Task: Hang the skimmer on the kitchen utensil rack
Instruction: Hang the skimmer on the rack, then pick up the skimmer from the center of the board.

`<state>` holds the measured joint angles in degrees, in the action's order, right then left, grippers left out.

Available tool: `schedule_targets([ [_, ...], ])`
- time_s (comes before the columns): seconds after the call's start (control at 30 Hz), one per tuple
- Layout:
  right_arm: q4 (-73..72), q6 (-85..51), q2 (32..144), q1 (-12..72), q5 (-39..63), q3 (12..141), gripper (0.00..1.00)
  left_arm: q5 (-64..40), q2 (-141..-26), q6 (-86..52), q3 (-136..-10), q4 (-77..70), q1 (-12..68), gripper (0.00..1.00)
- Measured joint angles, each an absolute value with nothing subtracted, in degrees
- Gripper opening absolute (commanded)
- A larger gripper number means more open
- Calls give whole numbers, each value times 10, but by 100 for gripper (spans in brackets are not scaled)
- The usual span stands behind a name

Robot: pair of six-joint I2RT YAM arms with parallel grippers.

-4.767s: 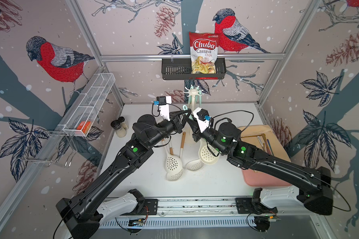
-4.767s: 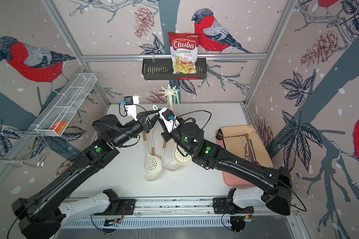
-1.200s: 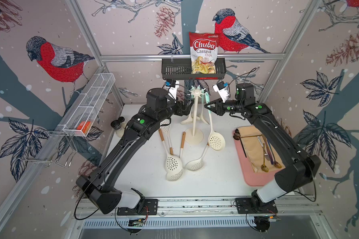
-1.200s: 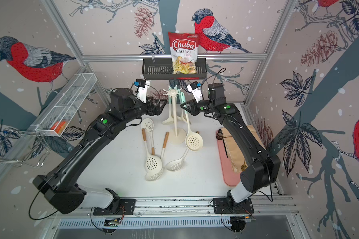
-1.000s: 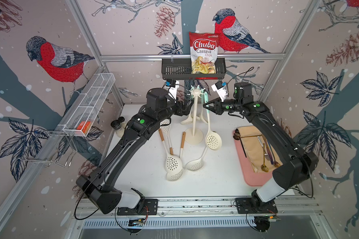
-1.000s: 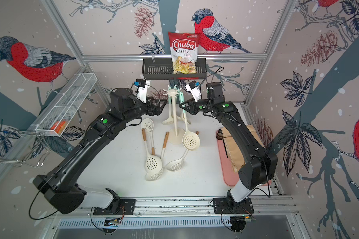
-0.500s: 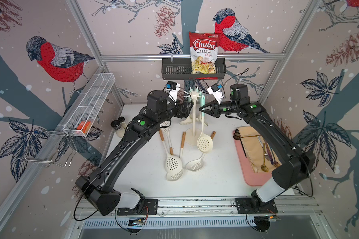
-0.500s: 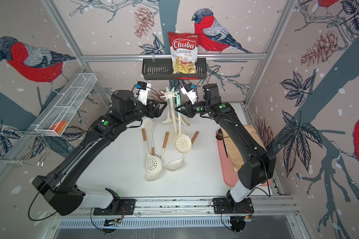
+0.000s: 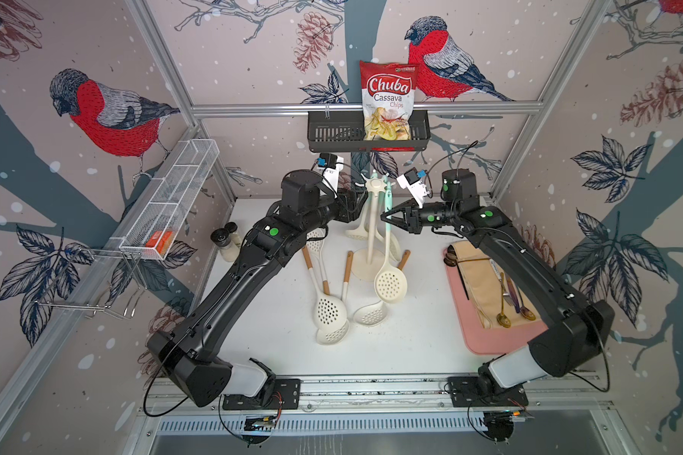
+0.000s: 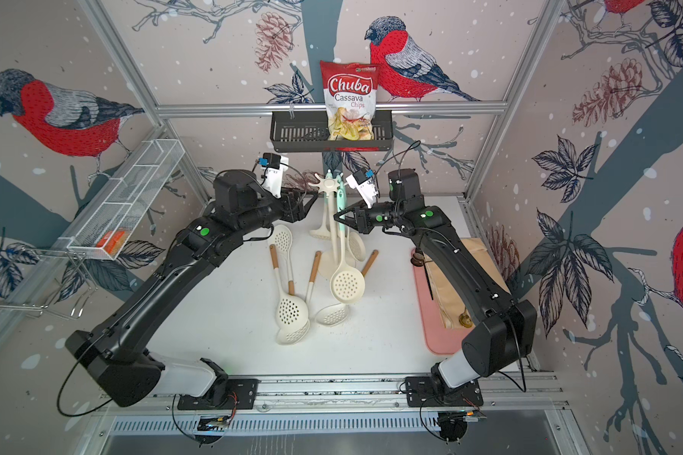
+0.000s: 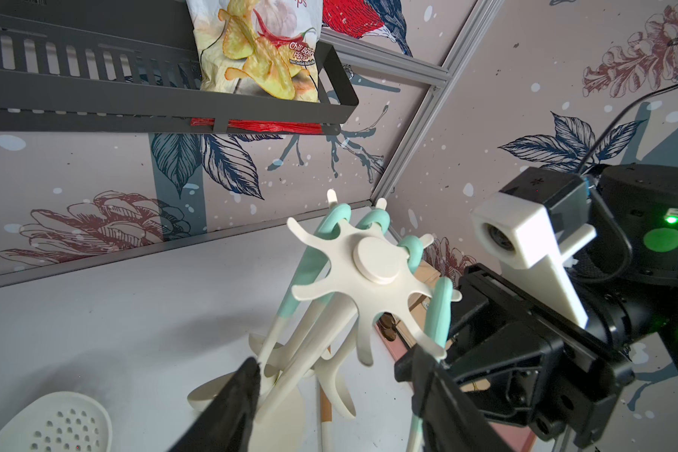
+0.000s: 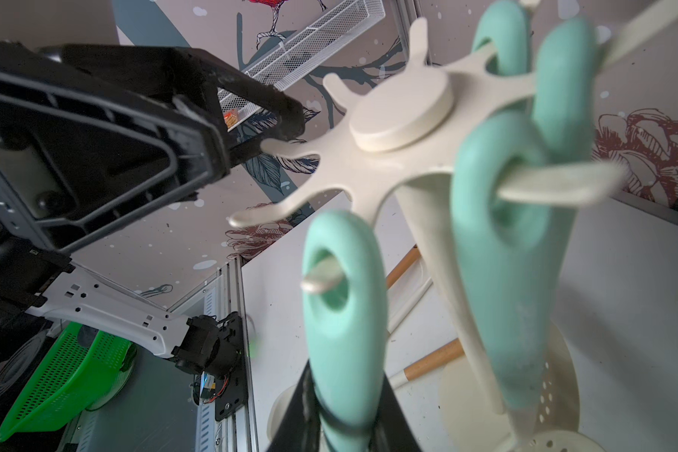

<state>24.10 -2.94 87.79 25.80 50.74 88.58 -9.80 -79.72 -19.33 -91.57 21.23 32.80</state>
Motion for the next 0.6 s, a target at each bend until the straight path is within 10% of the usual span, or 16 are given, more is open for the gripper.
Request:
schedule_targets([
  [0.13,241,-26,904,255,529,907,2,-110,-786,-193,-904,201,328,81],
  [0.33,242,-19,903,254,523,908,58,-92,-740,-200,-844,191,325,89],
  [0.6,117,-64,724,240,366,753,85,-6,-646,-243,-719,207,307,81],
])
